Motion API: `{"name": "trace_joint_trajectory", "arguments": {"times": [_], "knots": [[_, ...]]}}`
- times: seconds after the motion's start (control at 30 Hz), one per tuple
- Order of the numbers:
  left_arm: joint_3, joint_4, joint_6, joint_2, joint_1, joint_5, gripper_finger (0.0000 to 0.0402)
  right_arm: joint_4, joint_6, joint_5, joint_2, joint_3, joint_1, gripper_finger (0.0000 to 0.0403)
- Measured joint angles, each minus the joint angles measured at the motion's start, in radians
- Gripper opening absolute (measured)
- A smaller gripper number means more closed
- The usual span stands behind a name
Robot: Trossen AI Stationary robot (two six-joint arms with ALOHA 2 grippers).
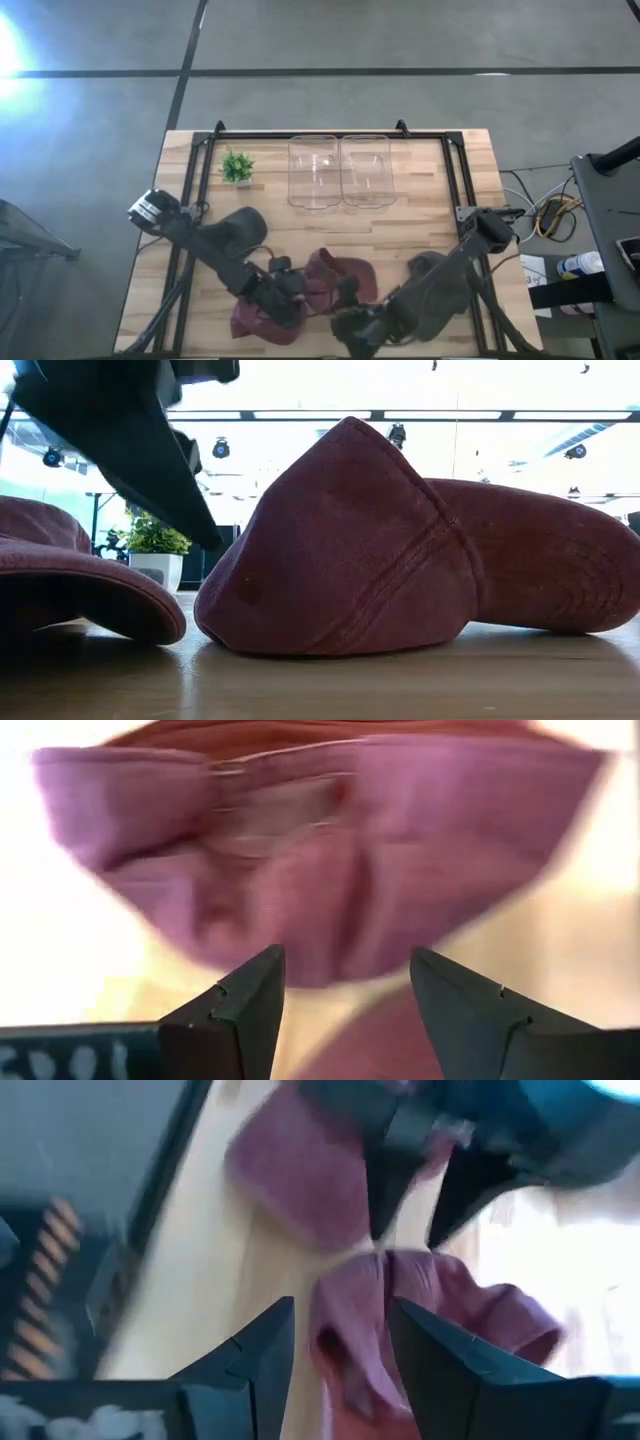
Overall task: Pick & Place hat
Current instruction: Put the right red cap into the right transparent bin
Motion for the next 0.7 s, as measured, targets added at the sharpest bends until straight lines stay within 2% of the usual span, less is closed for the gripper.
{"name": "trace_joint_trajectory", "arguments": {"times": [0.07,0.2,0.33,0.53,0.7], "knots": [[-0.021,0.030,-0.001,0.003,0.011,-0.036,0.0210,0.000,0.132,-0.025,-0.001,0.017,-0.038,0.0160],[-0.076,0.126,-0.008,0.003,0.032,-0.034,0.0210,-0.008,0.318,-0.064,-0.001,0.013,-0.094,0.0153],[-0.144,0.262,-0.023,0.003,0.038,-0.037,0.0210,-0.003,0.351,-0.113,0.000,0.003,-0.111,0.0136],[-0.227,0.338,-0.072,0.004,0.054,-0.066,0.0210,0.002,0.415,-0.123,0.026,-0.017,-0.112,0.0110],[-0.249,0.404,-0.079,0.004,0.082,-0.065,0.0210,0.087,0.443,-0.221,0.113,-0.017,-0.112,0.0095]]}}
